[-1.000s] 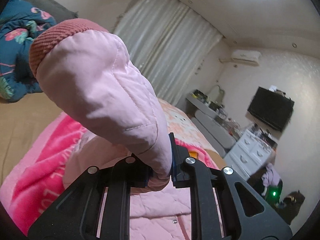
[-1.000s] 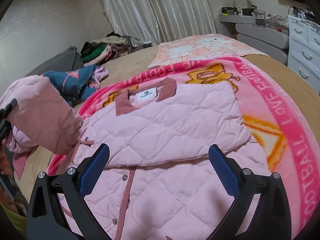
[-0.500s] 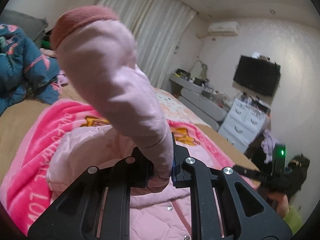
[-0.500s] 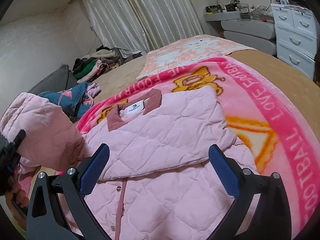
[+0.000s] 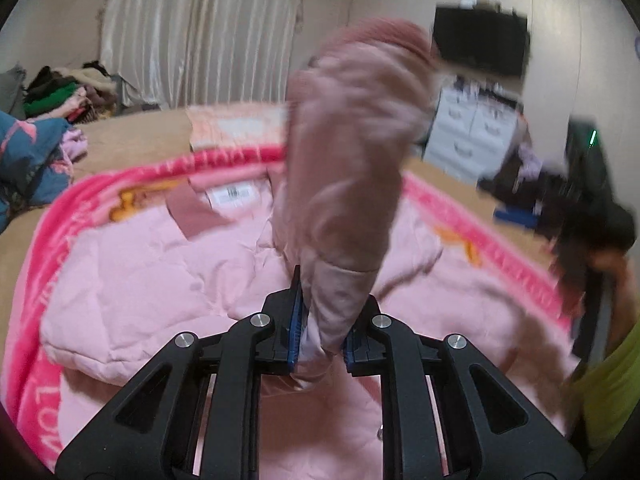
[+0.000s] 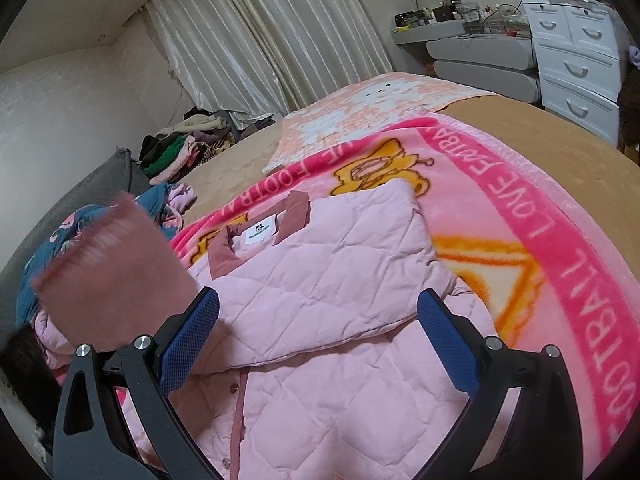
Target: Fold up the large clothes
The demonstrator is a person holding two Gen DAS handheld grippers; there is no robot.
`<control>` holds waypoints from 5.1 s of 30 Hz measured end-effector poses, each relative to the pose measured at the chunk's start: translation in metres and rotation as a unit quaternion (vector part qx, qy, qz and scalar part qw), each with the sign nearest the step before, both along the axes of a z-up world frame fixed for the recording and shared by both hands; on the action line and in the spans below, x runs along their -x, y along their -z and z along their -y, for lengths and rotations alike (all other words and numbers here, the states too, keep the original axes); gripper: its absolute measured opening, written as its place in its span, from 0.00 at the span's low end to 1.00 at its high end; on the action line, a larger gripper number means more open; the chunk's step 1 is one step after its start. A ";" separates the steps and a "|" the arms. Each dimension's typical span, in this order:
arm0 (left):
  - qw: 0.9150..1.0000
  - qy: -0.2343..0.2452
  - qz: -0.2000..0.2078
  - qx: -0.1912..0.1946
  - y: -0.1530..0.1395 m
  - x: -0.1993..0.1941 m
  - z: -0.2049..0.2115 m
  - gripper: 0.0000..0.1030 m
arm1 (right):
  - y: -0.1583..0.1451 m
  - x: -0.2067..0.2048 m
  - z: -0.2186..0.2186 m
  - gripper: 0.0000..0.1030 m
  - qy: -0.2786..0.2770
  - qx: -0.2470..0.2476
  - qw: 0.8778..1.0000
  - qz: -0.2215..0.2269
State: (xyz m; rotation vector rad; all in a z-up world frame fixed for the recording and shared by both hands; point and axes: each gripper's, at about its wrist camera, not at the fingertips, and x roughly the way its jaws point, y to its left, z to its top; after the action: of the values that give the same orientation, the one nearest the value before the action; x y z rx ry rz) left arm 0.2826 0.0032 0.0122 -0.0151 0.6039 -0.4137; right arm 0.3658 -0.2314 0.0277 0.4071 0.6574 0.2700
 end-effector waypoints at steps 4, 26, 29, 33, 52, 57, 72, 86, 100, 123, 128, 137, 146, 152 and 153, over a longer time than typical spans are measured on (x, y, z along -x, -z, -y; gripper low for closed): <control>0.998 0.011 -0.018 -0.051 0.023 -0.001 0.018 0.11 | -0.001 0.001 0.009 0.96 0.009 -0.013 1.000 0.000; 0.979 0.142 -0.055 -0.132 0.013 0.046 0.063 0.91 | 0.023 -0.005 -0.008 0.96 -0.045 -0.020 0.997 -0.061; 0.987 0.104 -0.026 -0.118 -0.010 0.043 0.042 0.91 | 0.034 -0.006 -0.015 0.96 -0.061 -0.026 0.994 -0.086; 0.993 0.031 -0.028 -0.110 -0.019 0.023 0.005 0.91 | 0.049 -0.005 -0.035 0.96 -0.091 -0.016 0.989 -0.115; 0.974 -0.208 -0.082 0.022 -0.020 -0.028 -0.161 0.91 | 0.101 0.004 -0.092 0.96 -0.129 0.000 0.980 -0.151; 0.968 -0.232 -0.092 0.035 -0.012 -0.033 -0.180 0.91 | 0.101 0.003 -0.097 0.94 -0.136 0.013 0.981 -0.134; 0.967 -0.235 -0.082 0.058 -0.005 -0.043 -0.182 0.91 | -0.010 0.006 -0.121 0.14 -0.191 0.141 0.967 0.098; 0.979 -0.182 -0.094 -0.007 0.025 -0.062 -0.135 0.83 | 0.023 -0.057 -0.083 0.14 -0.125 0.175 0.975 0.063; 0.973 -0.178 -0.146 -0.007 0.057 -0.068 -0.131 0.77 | 0.054 -0.079 -0.071 0.43 -0.092 0.159 0.983 0.003; 0.970 -0.183 -0.157 -0.011 0.066 -0.068 -0.128 0.77 | 0.047 -0.078 -0.183 0.71 -0.185 0.236 0.954 -0.002; 0.971 -0.183 -0.157 -0.010 0.066 -0.068 -0.127 0.77 | 0.082 -0.099 -0.187 0.73 -0.183 0.222 0.955 -0.068; 0.969 -0.188 -0.158 -0.012 0.063 -0.067 -0.126 0.77 | 0.098 -0.099 -0.191 0.75 -0.175 0.231 0.955 -0.060; 0.970 -0.177 -0.168 0.013 0.047 -0.064 -0.126 0.85 | 0.075 -0.081 -0.175 0.83 -0.161 0.194 0.967 -0.048; 0.971 -0.171 -0.169 0.022 0.031 -0.058 -0.123 0.91 | 0.055 -0.064 -0.161 0.93 -0.145 0.159 0.976 -0.034; 0.971 -0.171 -0.164 0.021 0.027 -0.057 -0.122 0.91 | 0.053 -0.064 -0.160 0.93 -0.143 0.155 0.977 -0.033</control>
State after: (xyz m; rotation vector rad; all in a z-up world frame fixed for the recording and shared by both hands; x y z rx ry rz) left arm 0.3393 0.1251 -0.0147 -0.2285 0.9015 -0.0861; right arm 0.4293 -0.0714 -0.0255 0.0209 0.8102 0.4222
